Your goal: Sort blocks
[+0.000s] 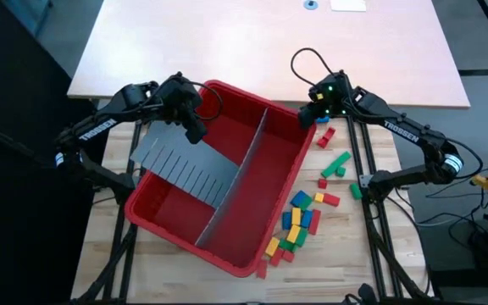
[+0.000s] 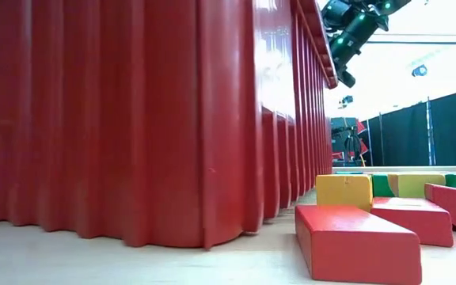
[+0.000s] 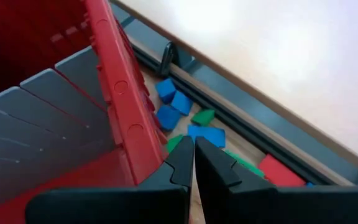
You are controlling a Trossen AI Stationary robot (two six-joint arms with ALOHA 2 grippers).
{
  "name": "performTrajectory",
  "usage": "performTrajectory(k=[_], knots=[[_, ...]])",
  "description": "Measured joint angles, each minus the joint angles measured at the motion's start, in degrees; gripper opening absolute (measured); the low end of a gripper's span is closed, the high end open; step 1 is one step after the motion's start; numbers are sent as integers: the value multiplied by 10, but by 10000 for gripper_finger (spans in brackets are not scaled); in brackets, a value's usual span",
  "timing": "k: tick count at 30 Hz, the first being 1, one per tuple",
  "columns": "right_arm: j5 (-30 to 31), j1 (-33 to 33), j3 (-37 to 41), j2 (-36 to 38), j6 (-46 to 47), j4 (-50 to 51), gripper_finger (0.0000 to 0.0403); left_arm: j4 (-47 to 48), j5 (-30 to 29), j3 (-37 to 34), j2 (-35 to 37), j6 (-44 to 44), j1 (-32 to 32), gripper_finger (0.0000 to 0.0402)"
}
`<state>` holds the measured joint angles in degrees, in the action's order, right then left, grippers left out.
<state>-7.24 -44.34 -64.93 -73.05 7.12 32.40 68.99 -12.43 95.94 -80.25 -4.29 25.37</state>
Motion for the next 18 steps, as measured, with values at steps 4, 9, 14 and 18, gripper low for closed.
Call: performTrajectory(k=[4,9,14,18], knots=[[23,0,-10,14,2,17,0,0,-1,0,0,8,2,0],[57,-2,-41,37,-18,73,0,-5,-4,0,0,8,11,0],[57,-1,-67,64,-19,137,0,-7,-5,0,0,13,22,0],[56,5,-69,85,-13,199,0,-8,-5,0,0,25,34,0]])
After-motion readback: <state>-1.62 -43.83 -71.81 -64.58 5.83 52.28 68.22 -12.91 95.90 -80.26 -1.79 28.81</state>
